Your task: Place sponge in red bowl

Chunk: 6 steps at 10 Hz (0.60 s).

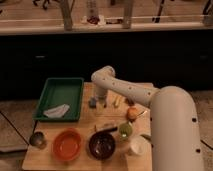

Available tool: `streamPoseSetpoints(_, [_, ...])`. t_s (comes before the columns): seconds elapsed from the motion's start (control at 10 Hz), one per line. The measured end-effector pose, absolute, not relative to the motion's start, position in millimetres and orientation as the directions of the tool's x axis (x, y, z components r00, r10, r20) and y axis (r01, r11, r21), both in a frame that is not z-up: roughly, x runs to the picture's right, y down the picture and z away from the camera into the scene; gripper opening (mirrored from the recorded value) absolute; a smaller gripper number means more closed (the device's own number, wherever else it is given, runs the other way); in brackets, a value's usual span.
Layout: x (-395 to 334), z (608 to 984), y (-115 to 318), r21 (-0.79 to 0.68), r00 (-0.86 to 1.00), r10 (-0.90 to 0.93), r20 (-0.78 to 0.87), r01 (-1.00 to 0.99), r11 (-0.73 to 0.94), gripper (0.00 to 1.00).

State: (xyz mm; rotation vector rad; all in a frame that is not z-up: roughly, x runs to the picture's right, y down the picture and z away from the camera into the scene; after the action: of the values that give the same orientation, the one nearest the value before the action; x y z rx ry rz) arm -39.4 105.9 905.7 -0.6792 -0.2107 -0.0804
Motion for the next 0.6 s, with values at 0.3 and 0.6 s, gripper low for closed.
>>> streamPoseSetpoints(0.3, [-46.5,911.3,110.3,-0.621,0.974,-0.022,0.227,0.162,0.767,0.80])
streamPoseSetpoints(0.6, [-47.8,915.1,114.7,-0.634,0.974,-0.036,0.226,0.175,0.753,0.80])
